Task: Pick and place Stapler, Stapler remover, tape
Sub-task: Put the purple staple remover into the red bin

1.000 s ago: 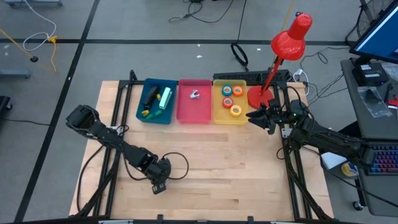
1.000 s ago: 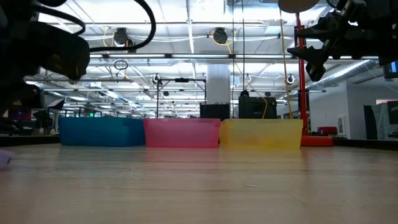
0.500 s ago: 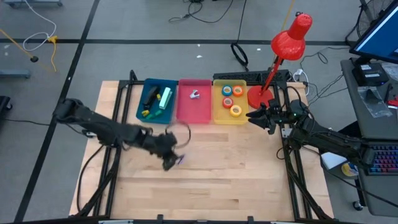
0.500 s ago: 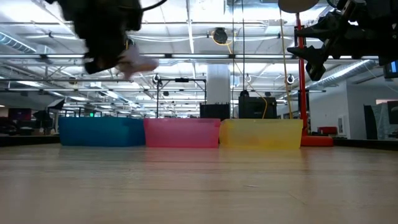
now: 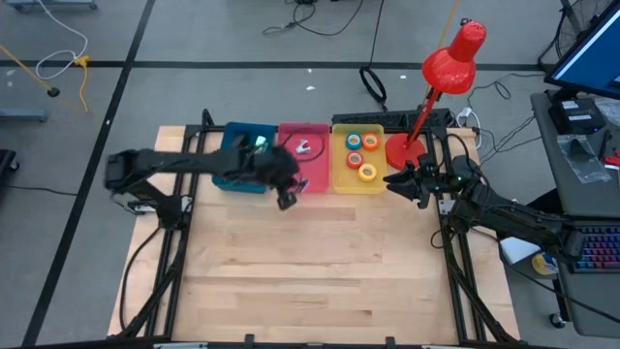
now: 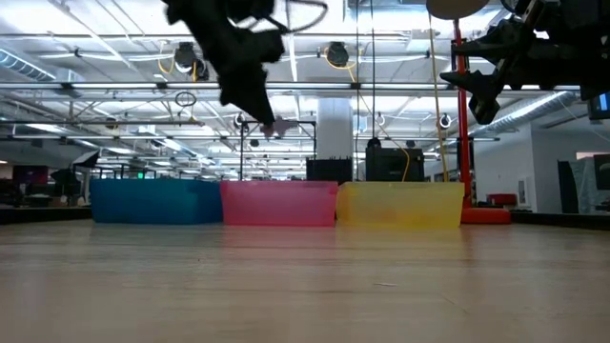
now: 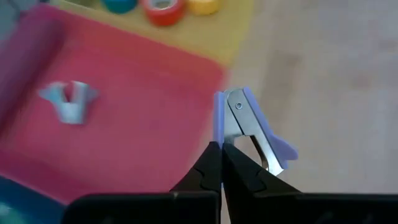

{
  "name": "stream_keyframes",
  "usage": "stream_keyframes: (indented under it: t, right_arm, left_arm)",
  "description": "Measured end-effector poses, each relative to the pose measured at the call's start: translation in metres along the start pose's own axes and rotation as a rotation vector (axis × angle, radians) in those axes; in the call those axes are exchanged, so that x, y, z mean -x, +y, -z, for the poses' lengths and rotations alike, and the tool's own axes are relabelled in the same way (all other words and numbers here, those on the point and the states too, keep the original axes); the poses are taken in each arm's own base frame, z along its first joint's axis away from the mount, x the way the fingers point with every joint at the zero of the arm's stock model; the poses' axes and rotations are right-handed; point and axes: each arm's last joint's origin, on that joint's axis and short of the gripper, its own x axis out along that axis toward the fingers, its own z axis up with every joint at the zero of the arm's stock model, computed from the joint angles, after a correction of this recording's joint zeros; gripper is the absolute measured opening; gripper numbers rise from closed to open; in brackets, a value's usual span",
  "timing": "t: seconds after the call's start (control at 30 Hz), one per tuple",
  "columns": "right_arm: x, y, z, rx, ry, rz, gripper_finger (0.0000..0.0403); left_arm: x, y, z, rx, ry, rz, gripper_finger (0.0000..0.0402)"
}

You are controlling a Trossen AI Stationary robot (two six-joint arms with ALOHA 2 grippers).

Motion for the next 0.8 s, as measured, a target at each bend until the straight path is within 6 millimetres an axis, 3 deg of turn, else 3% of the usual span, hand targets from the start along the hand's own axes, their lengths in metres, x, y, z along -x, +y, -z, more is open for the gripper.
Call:
stream_keyframes:
  t: [0.2,0.43,0.57,0.8]
  right_arm:
    - [0.0,0.0,0.0,-0.004,0.0,0.0,0.0172]
    - [0.0,0.0,0.0,-0.004,-0.004,0.005,0.0172]
    - [0.0,0.0,0.0,-0.004,-0.004,0.006,0.0171]
    - [0.0,0.0,0.0,-0.015,-0.005,0.007,0.0172]
  left_arm:
    - [-0.043,0.056,-0.027,-0.079,0.181,-0.112,0.0]
    - [-0.094,0.109,-0.03,-0.034,0.284,-0.079,0.0]
    - [-0.112,0.123,-0.022,-0.008,0.326,-0.065,0.0]
    - [-0.127,0.126,-0.014,-0.043,0.369,-0.044,0.0001]
